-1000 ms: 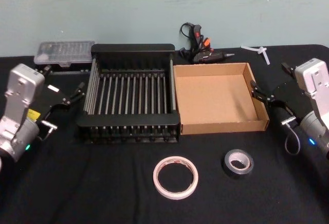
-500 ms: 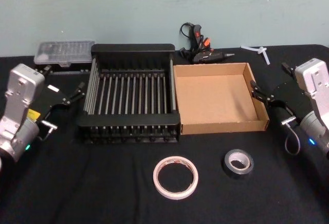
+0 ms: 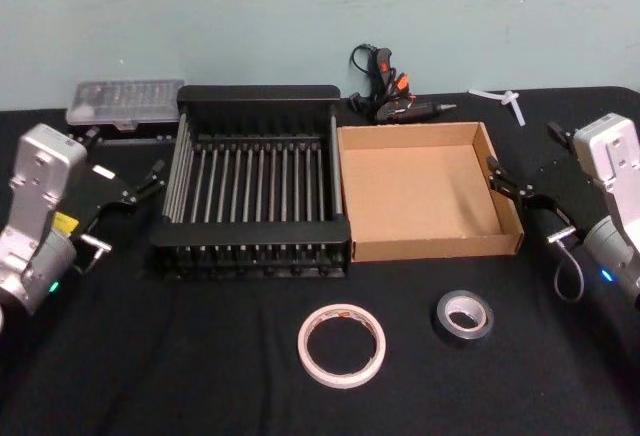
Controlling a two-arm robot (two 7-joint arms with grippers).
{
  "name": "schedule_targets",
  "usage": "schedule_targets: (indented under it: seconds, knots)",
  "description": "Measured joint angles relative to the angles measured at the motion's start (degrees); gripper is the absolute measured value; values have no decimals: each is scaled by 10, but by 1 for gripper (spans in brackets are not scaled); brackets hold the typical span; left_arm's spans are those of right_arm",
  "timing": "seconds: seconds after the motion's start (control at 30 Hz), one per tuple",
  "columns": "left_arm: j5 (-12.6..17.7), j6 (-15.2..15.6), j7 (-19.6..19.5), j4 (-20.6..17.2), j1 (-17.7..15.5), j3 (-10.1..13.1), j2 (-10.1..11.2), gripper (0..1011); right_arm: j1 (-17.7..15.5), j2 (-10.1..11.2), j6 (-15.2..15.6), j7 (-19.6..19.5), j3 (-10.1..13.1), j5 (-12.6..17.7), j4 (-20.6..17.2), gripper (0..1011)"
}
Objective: Pick up the white tape and place it into the black box , Pick up the silver tape and place it into the brown box.
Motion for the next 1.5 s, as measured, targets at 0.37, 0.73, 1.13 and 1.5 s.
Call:
schedule_targets:
  seconds: [0.37,0.73,1.13,1.5]
  knots:
    - [0,0,0,0,0,0,0,1002,0,0,0,0,0,0,0,1002]
    - [0,0,0,0,0,0,0,1001,0,0,0,0,0,0,0,1002]
    - [0,0,0,0,0,0,0,1001,0,0,0,0,0,0,0,1002]
    - [0,0,0,0,0,0,0,1001,-7,3,14,10,8,0,-14,1002]
